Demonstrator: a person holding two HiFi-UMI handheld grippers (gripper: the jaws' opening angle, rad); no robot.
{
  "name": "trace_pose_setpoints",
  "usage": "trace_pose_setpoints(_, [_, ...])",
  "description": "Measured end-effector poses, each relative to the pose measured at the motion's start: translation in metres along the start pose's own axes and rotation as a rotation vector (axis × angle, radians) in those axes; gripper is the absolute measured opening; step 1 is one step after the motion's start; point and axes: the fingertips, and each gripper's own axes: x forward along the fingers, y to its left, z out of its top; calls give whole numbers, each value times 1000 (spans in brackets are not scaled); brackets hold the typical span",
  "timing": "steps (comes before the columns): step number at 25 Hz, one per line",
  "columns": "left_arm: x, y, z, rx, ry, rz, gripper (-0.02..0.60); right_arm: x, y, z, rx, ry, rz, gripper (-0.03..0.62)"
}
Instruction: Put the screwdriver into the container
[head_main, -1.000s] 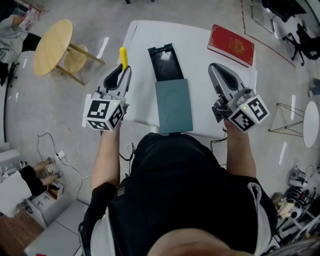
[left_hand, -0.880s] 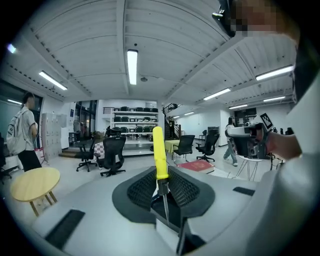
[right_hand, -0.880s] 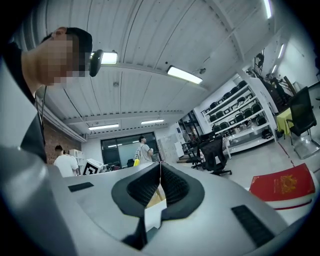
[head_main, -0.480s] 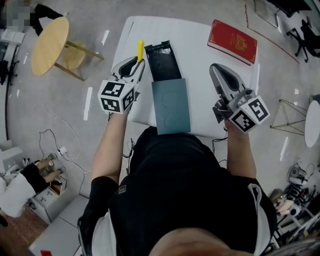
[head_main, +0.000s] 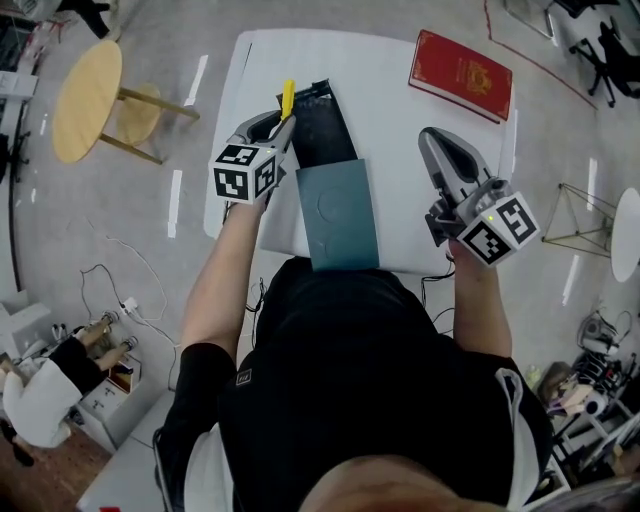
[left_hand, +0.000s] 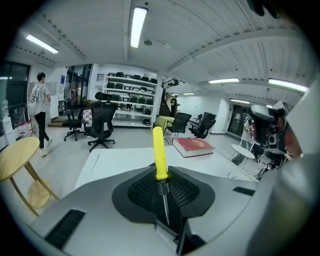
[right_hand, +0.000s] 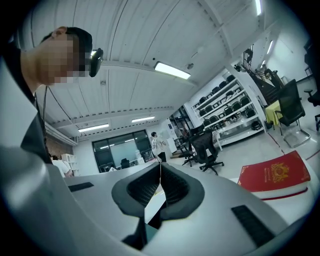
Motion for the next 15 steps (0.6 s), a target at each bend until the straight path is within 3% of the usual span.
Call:
trace_pose_setpoints(9, [41,-7,-11,-131,68,-65,83,-10,-13,6,7,-14,-49,31])
trace_pose_setpoints(15, [57,-13,-26,-125,135,-81,83,-21,-21,4,21,-14,-85,31])
